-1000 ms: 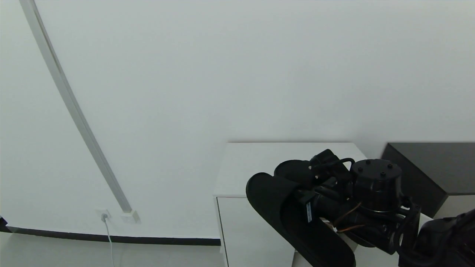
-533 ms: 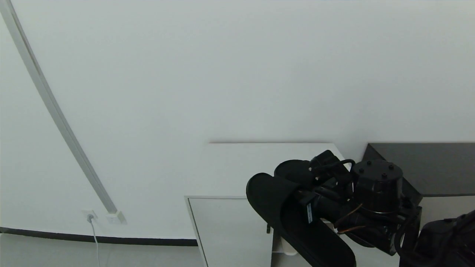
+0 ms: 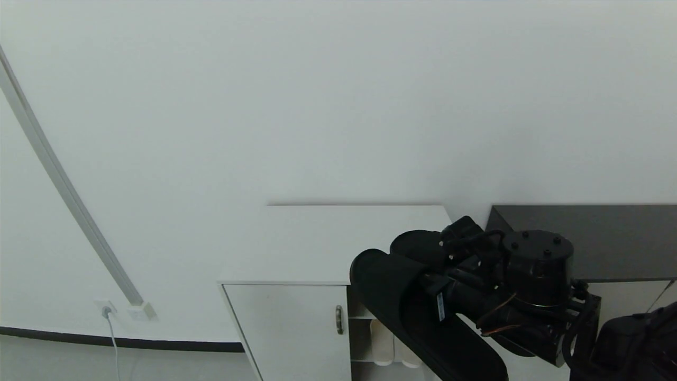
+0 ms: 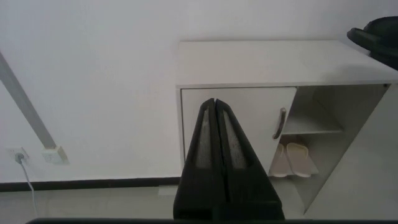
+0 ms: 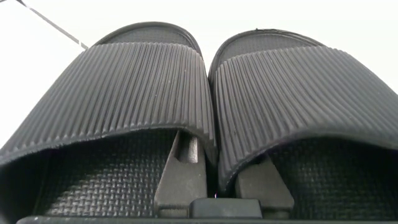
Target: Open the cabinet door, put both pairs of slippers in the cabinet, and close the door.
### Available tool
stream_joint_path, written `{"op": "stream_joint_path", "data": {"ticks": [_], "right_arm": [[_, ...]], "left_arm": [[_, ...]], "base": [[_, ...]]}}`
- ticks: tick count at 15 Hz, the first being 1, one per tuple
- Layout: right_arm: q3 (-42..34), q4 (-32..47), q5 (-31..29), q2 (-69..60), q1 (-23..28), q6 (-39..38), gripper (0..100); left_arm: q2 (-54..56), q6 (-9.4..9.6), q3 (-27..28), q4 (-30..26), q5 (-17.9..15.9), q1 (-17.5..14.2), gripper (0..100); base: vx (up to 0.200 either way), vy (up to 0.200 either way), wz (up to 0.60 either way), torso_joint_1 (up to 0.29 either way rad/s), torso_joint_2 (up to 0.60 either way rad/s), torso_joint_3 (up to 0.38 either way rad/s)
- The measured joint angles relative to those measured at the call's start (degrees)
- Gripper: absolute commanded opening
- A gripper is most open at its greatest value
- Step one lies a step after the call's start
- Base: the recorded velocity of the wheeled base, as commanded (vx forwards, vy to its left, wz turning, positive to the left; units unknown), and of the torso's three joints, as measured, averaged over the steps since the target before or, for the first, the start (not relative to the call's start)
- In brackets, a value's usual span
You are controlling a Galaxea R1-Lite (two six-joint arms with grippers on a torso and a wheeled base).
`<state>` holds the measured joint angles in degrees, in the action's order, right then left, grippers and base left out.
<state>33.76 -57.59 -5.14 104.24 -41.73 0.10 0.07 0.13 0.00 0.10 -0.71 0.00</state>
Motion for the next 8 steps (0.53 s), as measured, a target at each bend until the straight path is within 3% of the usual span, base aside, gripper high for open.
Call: {"op": "stream_joint_path", "data": {"ticks": [8], "right_arm": [[-0.13, -0.07, 0.04, -0.05, -0.13, 0.06, 0]], "left_arm": [[0.00, 0.07, 0.00, -0.02, 0.00, 0.02, 0]], "base": [[0.000, 0.000, 0.00, 0.000, 0.00, 0.000]]}}
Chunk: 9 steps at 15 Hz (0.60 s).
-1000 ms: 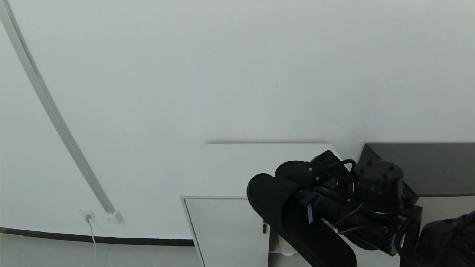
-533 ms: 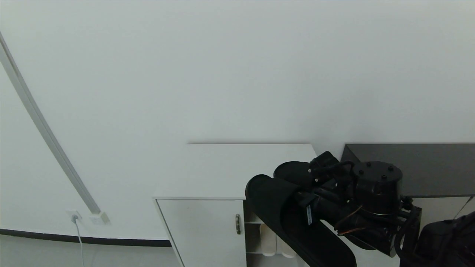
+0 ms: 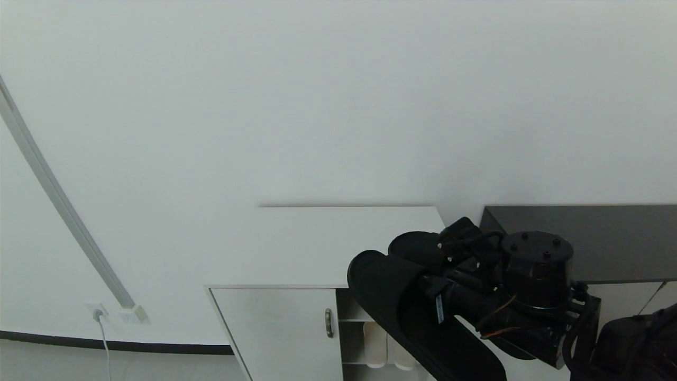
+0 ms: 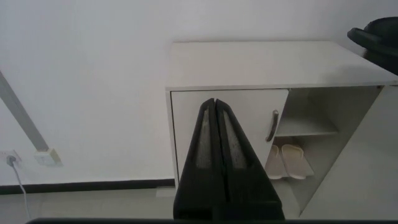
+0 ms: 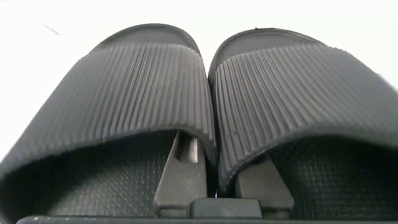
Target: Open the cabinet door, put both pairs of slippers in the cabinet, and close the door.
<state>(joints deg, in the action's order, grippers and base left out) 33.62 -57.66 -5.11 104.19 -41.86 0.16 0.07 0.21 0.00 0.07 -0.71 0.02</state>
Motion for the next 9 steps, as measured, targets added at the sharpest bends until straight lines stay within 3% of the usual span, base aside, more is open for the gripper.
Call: {"op": "stream_joint_path", "data": {"ticks": [3, 9], "right_arm": [[-0.69, 0.05, -0.06, 0.00, 0.13, 1.01, 0], [-0.91, -0.09, 0.57, 0.00, 0.11, 1.23, 0]], "left_arm": [[0.00, -0.10, 0.00, 0.00, 0.00, -0.02, 0], [0.00, -0.11, 0.00, 0.00, 0.02, 0.00, 0]], "base": [[0.000, 0.000, 0.00, 0.000, 0.00, 0.000], [-0.200, 0.000, 0.00, 0.002, 0.00, 0.001]]}}
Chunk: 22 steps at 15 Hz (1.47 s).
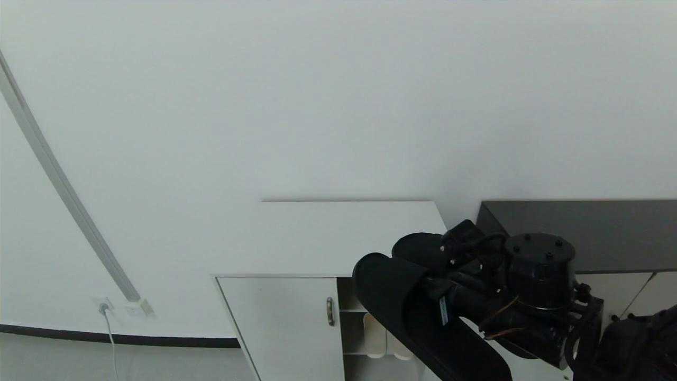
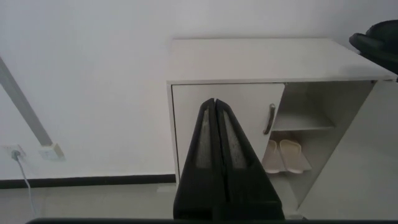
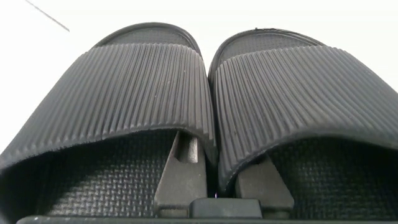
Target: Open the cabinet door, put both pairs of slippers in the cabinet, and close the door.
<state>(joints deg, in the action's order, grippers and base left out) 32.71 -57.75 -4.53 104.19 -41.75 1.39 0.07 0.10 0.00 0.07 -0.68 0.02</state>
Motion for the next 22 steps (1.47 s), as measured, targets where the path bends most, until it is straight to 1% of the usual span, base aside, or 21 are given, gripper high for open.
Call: {"op": "stream_joint_path", "data": {"ticks": [16, 18, 22], "right_arm": [[-0.52, -0.59, 0.07, 0.24, -0.09, 0.00, 0], [-0.52, -0.59, 0.11, 0.29, -0.17, -0.05, 0], [-0.82, -0.71, 0.79, 0.30, -0.22, 0.00, 0]], "left_arm": [[0.00, 0.09, 0.00, 0.00, -0.02, -0.02, 0], [0.00, 0.09, 0.00, 0.00, -0.02, -0.02, 0], [0.00, 0.00, 0.00, -0.05, 0.00, -0.02, 0]], "base": [[0.000, 0.000, 0.00, 0.000, 0.00, 0.000], [0.000, 0.000, -0.60, 0.005, 0.00, 0.002], [0.000, 0.000, 0.00, -0.062, 0.13, 0.072]]}}
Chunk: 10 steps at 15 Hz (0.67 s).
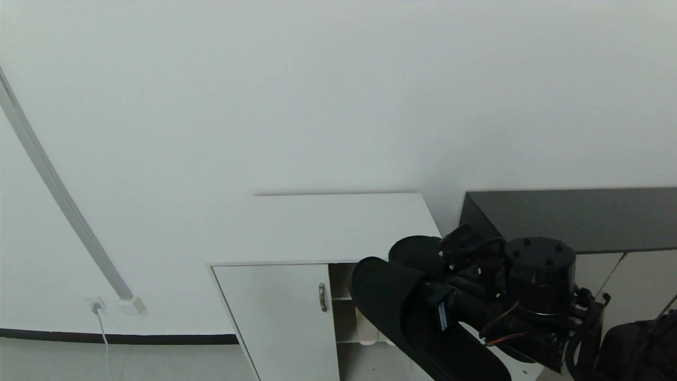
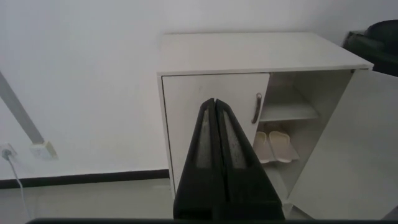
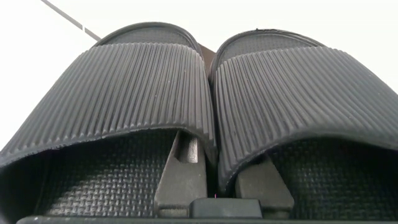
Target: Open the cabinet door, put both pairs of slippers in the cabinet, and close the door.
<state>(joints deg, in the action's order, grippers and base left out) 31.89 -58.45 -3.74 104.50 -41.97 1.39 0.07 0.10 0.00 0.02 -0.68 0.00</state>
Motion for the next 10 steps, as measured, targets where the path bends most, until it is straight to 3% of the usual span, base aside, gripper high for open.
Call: {"op": "stream_joint_path", "data": {"ticks": [5, 10], "right_arm": [[-0.20, -0.34, 0.02, 0.07, -0.28, 0.02, 0], [-0.85, -1.54, 0.13, 0.16, -1.08, 0.00, 0]], "left_arm": [[0.00, 0.01, 0.00, 0.07, -0.02, 0.00, 0], [0.00, 0.00, 0.00, 0.05, -0.02, 0.00, 0]], "base": [[0.000, 0.000, 0.00, 0.000, 0.00, 0.000], [0.000, 0.000, 0.00, -0.133, 0.30, 0.164]]}}
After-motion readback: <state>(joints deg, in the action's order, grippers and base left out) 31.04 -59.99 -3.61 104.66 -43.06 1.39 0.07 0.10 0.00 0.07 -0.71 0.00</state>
